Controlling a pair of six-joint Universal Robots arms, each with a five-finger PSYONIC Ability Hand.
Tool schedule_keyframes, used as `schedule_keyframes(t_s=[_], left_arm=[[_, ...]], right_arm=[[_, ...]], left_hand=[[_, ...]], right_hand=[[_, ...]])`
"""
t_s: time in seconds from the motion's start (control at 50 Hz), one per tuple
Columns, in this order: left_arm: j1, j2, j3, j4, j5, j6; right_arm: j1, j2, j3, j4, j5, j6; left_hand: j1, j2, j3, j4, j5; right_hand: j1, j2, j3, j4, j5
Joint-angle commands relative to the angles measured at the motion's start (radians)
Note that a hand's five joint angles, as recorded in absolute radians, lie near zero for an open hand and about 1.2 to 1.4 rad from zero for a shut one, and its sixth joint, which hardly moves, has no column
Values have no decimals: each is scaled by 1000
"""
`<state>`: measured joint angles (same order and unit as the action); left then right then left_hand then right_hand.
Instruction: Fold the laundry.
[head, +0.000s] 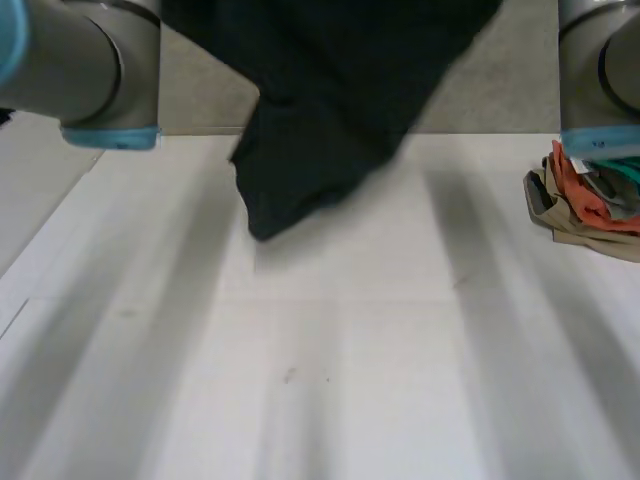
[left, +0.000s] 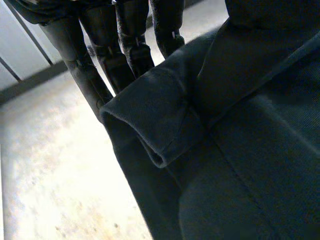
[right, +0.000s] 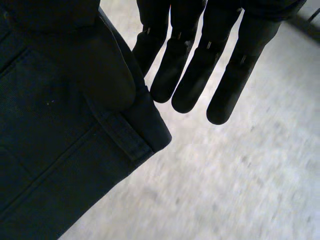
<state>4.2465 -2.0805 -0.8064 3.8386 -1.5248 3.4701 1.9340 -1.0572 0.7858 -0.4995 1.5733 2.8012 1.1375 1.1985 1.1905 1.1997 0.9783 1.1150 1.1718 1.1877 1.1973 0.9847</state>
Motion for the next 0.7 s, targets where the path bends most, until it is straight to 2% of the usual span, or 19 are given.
schedule_keyframes(t_s=[0.02,0.24,0.32,0.46,0.56,0.7], left_arm=[[3,34,-132,-120,-6,3],[-4,80,-551,-154,-5,14],[-11,76,-677,-152,9,14],[-46,94,-842,-195,8,15],[-68,207,-947,-324,6,67],[-109,428,-1089,-591,5,130]], right_arm=[[16,-6,22,15,-21,-6],[11,117,311,176,-96,-40],[17,167,407,219,-102,-120],[10,151,538,301,-98,-245],[2,53,616,472,-108,-324],[-30,-188,776,785,-164,-492]], left_hand=[[259,198,206,197,243],[259,198,206,197,243],[259,198,206,197,243],[259,198,206,197,243],[259,198,206,197,243],[259,198,206,197,243]], right_hand=[[281,224,209,199,237],[281,224,209,199,237],[281,224,209,199,237],[281,224,209,199,237],[281,224,209,199,237],[281,224,209,199,237]])
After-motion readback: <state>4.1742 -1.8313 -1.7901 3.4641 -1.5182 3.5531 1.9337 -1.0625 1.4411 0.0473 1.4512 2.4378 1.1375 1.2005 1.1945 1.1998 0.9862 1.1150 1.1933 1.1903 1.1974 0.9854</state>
